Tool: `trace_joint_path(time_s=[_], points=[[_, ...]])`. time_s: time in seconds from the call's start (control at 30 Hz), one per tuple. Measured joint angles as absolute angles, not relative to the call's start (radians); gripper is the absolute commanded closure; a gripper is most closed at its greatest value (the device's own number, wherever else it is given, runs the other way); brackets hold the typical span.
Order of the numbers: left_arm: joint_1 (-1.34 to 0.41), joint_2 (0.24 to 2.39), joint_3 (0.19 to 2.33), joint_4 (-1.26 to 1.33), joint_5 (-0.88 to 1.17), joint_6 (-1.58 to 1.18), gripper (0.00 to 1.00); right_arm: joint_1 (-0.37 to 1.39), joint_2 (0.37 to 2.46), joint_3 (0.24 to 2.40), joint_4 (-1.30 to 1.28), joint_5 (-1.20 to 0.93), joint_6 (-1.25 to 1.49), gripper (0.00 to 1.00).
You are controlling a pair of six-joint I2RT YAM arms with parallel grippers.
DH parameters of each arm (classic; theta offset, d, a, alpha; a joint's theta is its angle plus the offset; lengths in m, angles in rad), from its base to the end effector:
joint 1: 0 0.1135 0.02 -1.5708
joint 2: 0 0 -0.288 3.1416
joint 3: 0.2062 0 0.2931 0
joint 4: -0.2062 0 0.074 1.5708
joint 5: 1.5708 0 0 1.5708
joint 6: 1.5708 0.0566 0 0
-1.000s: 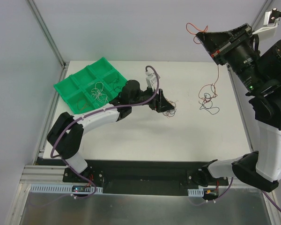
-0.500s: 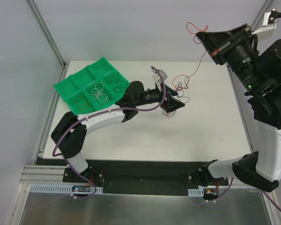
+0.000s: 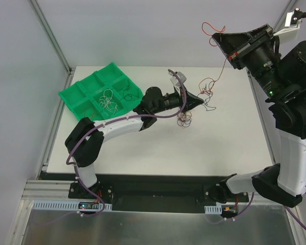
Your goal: Untangle the cables
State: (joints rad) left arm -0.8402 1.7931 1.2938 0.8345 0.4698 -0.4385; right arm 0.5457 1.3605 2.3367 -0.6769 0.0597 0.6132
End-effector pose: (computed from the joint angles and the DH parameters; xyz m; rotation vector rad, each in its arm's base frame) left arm 0.3023 -0.3758 0.3507 0.7044 1.2141 -1.3724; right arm 0.1689 0.0986 0.7049 0.0988 1.3285 0.9544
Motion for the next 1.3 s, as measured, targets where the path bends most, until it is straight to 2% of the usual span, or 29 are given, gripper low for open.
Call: trace_joint_path(time_s=[0.23, 0.7, 0.97, 1.3], points=[[-0.849, 1.791, 1.215, 0.818, 0.398, -0.442, 1.0, 0.546, 1.364, 2.353, -0.678, 0.064, 0.609, 1.0], [-0.79, 1.922, 0.996, 0.432, 0.33, -0.404, 1.0, 0.546, 1.384, 2.432, -0.678, 0.087, 0.562, 0.99], [-0.791, 1.927, 0.996, 0.396, 0.328, -0.374, 1.0, 0.546, 1.384, 2.44, -0.678, 0.103, 0.528, 1.0], [-0.77, 1.926, 0.998, 0.363, 0.279, -0.347, 1.0, 0.546, 1.383, 2.551, -0.626, 0.159, 0.456, 1.0]])
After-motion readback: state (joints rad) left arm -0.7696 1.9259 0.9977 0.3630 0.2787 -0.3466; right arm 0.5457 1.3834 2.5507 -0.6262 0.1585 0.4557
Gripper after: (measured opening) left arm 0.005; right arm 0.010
